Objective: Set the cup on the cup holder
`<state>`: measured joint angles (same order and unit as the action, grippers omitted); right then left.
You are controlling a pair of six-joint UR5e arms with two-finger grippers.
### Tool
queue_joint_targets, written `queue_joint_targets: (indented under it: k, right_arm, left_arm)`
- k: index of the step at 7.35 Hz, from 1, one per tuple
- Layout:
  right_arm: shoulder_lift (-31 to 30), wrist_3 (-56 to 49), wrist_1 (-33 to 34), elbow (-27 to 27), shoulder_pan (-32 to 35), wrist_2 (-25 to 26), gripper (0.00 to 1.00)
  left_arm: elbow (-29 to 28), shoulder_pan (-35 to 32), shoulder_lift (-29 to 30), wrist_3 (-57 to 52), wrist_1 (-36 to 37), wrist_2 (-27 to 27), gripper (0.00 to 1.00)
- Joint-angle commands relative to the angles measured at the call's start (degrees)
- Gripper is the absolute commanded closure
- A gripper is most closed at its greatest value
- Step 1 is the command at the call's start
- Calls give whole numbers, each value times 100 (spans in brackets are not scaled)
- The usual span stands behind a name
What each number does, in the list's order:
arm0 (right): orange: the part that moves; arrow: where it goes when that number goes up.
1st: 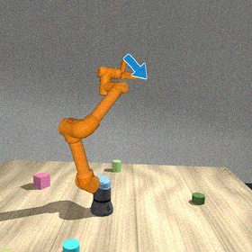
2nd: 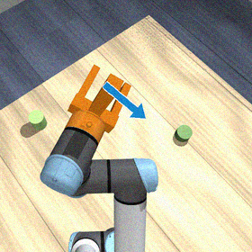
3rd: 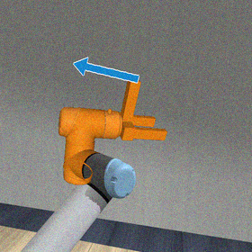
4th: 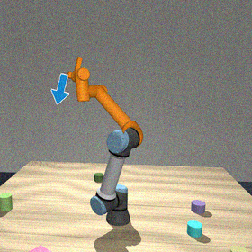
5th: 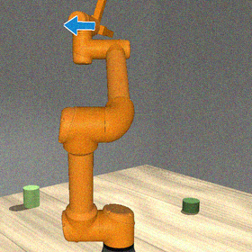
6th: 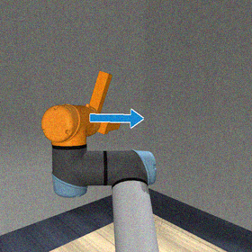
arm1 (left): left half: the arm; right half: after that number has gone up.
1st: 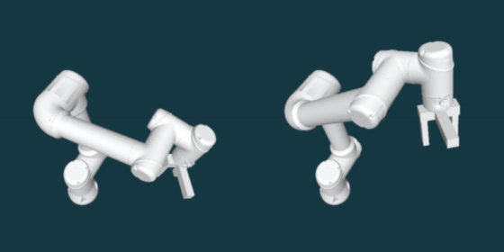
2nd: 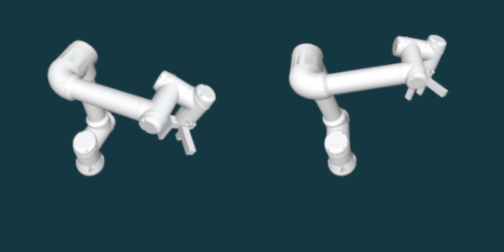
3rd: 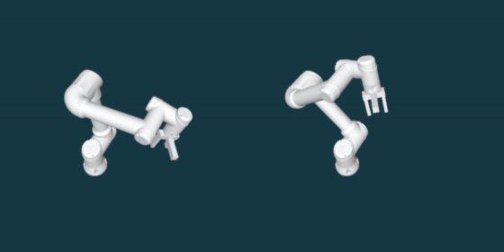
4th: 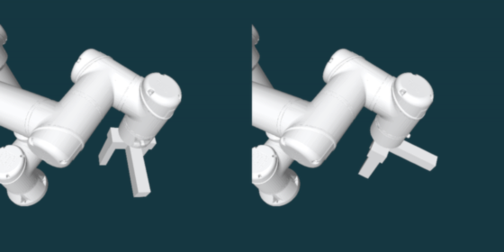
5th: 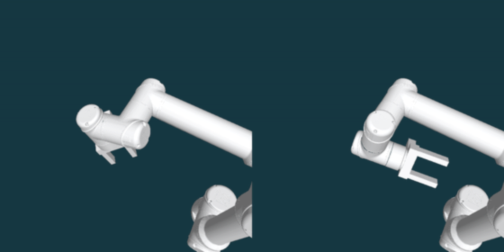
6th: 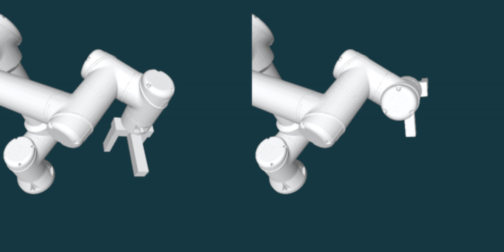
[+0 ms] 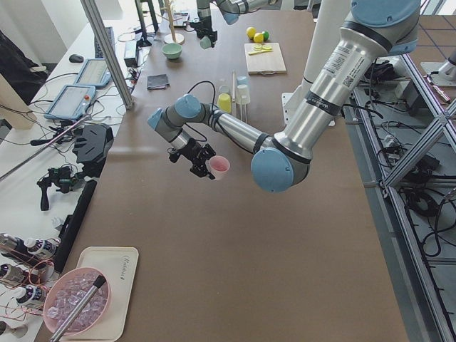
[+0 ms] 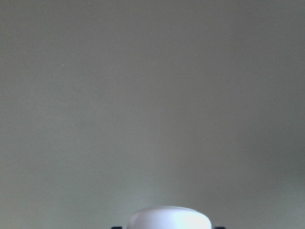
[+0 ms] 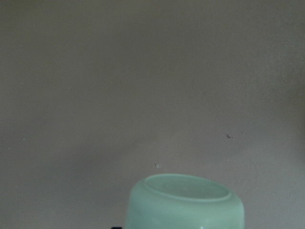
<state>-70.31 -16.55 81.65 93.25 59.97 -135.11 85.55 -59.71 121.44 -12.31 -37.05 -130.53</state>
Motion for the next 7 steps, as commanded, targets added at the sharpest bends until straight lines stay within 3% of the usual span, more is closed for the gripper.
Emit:
queue_joint_targets:
  k: [1, 2, 5, 7]
  right_arm:
    - [-237, 921, -1392, 0, 94, -699, 76]
    - [-316, 1517, -2068, 9, 103, -953, 76]
    - [-449, 3443, -4317, 10, 85, -983, 76]
    - [-449, 4357, -5444, 0, 76, -921, 76]
  left_arm:
    - [933, -172, -15, 253, -222, 1, 100]
    - [1250, -416, -163, 351, -693, -16, 100]
    - [2490, -586, -1155, 361, -2231, -52, 100]
    - [2458, -568, -1428, 763, -4037, -52, 100]
